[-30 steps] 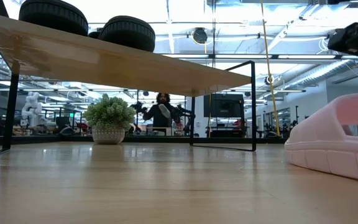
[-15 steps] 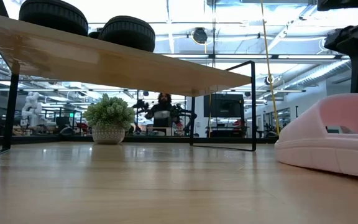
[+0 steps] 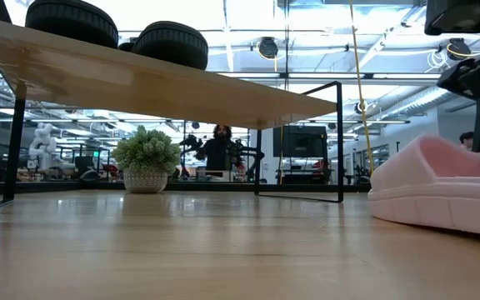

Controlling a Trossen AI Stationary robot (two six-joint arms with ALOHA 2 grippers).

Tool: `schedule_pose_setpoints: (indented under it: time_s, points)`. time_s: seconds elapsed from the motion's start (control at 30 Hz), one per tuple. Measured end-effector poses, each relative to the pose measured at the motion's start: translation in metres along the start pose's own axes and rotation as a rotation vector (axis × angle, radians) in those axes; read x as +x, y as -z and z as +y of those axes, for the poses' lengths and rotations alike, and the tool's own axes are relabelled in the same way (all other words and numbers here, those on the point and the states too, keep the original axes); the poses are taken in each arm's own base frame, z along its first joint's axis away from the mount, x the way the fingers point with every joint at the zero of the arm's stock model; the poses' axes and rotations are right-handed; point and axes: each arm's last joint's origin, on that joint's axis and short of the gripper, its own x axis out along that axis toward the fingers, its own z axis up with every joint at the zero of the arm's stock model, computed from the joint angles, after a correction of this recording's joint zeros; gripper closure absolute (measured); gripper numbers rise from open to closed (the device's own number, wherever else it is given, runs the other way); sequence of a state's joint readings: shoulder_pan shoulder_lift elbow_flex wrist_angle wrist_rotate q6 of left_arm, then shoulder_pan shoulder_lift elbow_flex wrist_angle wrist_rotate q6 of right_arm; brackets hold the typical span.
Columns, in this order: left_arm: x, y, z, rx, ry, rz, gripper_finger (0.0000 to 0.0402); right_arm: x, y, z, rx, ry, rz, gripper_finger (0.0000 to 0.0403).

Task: Pick and place slides into the shelf
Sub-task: Put the left pink slide on the shelf

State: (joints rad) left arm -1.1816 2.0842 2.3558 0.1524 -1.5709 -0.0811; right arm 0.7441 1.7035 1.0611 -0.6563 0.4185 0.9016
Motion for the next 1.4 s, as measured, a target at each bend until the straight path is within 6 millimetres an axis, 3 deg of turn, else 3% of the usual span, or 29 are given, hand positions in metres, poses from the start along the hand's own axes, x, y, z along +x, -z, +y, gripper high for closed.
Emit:
schedule_pose_setpoints:
  time_s: [0.33, 0.47, 0.63, 0.77, 0.93, 1.03, 1.13, 1.4]
  points:
    - [0.0, 0.0, 0.0, 0.019, 0.0, 0.0, 0.0211, -0.002, -0.002, 0.0, -0.002, 0.006, 0.005, 0.0397]
    - [0.0, 0.0, 0.0, 0.024, 0.0, 0.0, 0.0211, -0.015, -0.011, 0.003, -0.049, 0.019, 0.042, 0.0399]
    - [0.0, 0.0, 0.0, 0.024, 0.0, 0.0, 0.0211, -0.06, -0.039, 0.012, -0.151, 0.008, 0.052, 0.0401]
    - [0.0, 0.0, 0.0, 0.025, 0.0, 0.0, 0.0211, -0.112, -0.064, 0.021, -0.24, -0.076, -0.008, 0.0402]
    - [0.0, 0.0, 0.0, 0.025, 0.0, 0.0, 0.0211, -0.173, -0.091, 0.019, -0.361, -0.146, -0.147, 0.0402]
    - [0.0, 0.0, 0.0, 0.025, 0.0, 0.0, 0.0211, -0.199, -0.106, 0.012, -0.454, -0.103, -0.278, 0.0402]
    - [0.0, 0.0, 0.0, 0.023, 0.0, 0.0, 0.0211, -0.214, -0.121, -0.001, -0.544, -0.005, -0.385, 0.0402]
    - [0.006, 0.0, 0.0, 0.024, -0.011, -0.006, 0.0211, -0.215, -0.162, -0.057, -0.643, 0.086, -0.436, 0.0402]
